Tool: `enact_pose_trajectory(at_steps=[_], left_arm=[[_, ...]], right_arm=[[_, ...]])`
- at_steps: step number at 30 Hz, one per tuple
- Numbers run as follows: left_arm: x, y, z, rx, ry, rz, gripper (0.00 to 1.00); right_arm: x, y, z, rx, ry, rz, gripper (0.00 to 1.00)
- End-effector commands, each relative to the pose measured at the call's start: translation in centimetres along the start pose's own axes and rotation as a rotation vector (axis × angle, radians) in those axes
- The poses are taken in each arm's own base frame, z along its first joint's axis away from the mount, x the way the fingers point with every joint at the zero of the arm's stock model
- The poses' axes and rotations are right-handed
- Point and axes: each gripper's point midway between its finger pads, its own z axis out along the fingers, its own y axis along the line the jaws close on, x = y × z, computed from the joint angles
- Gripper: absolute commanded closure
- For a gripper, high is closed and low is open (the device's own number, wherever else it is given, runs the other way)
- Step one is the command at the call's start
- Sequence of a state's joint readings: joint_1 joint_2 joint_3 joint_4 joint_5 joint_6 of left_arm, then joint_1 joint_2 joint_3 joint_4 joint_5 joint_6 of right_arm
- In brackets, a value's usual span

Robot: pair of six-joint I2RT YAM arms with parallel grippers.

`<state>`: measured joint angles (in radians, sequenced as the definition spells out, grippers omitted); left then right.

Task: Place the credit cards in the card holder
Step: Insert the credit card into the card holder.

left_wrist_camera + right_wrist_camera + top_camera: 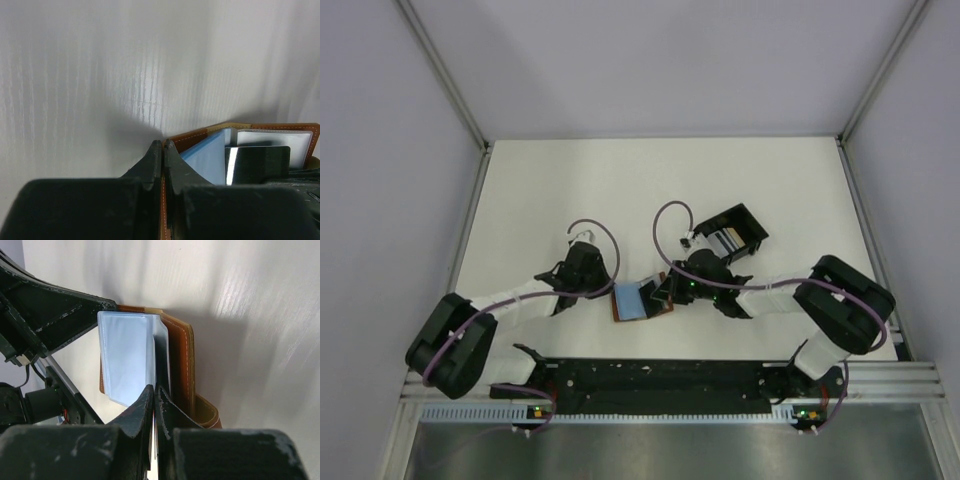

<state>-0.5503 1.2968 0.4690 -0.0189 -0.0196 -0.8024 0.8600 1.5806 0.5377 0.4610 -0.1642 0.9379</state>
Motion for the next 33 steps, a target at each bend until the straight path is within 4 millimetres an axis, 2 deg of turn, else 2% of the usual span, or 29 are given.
enact_pose_trajectory(at_steps=[1, 9, 20, 23, 29, 33], left_arm=[[-0.2, 0.3, 1.0, -0.007, -0.009, 0.072, 1.00], [-0.1, -0.1, 1.6, 0.007, 0.013, 0.094, 1.00], [0.5, -0.7, 2.0, 0.041, 0.053, 0.108, 1.00], [0.5, -0.6, 2.0, 0.030, 0.049, 0.091, 1.00], [1.0, -0.2, 1.9, 0.017, 0.051, 0.019, 1.00], [1.2, -0.2, 1.9, 0.021, 0.047, -0.018, 1.00]], right_arm=[[-1.1, 0.5, 0.3, -0.058, -0.014, 0.010, 1.00], [-3.0, -0.5, 0.8, -0.040, -0.046, 0.010, 1.00], [-3.1, -0.8, 2.1, -0.023, -0.013, 0.011, 1.00], [-2.6, -0.8, 2.0, -0.027, 0.003, 0.040, 1.00], [-0.5, -2.3, 1.6, 0.037, 0.023, 0.122, 1.00], [0.9, -1.7, 2.1, 0.039, 0.053, 0.124, 1.00]])
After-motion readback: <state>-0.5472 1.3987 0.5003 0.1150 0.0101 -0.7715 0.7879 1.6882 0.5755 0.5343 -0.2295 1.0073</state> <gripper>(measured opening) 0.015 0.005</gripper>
